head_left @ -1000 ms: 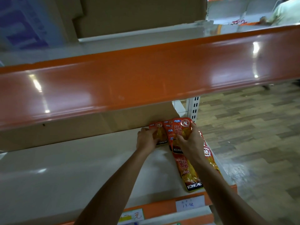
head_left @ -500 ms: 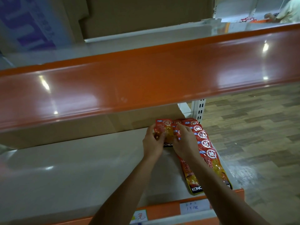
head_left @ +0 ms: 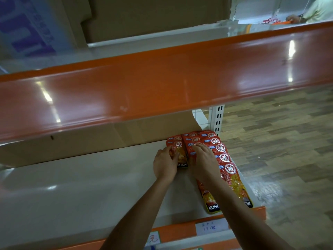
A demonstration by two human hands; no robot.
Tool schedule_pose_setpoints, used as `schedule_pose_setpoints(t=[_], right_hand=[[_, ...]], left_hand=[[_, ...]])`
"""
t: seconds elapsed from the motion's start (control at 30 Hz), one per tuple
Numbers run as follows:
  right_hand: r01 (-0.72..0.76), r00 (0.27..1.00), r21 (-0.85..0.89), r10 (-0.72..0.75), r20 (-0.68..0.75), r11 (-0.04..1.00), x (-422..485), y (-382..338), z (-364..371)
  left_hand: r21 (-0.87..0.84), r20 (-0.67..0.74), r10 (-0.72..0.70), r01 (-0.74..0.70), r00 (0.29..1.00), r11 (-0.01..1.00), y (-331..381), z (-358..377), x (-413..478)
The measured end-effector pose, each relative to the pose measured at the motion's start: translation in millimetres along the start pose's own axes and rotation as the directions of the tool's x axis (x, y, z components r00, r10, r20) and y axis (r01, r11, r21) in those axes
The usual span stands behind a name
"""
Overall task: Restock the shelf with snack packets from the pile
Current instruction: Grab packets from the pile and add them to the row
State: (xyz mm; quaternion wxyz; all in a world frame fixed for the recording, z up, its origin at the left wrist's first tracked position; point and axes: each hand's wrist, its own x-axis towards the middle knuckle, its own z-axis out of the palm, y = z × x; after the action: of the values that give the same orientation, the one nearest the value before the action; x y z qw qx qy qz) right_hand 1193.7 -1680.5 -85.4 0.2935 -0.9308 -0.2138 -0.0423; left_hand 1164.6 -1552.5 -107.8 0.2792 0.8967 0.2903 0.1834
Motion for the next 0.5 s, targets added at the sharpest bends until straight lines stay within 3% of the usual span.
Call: schedule_pose_setpoints(t=[0.5], right_hand=[[0.035,0.999,-0.039,-0.034,0.038,0.999,-4.4,2.2,5.9]], left_hand=[[0.021,0.06,0.037,-0.038,0.998,0.999,2.2,-2.5,7.0]])
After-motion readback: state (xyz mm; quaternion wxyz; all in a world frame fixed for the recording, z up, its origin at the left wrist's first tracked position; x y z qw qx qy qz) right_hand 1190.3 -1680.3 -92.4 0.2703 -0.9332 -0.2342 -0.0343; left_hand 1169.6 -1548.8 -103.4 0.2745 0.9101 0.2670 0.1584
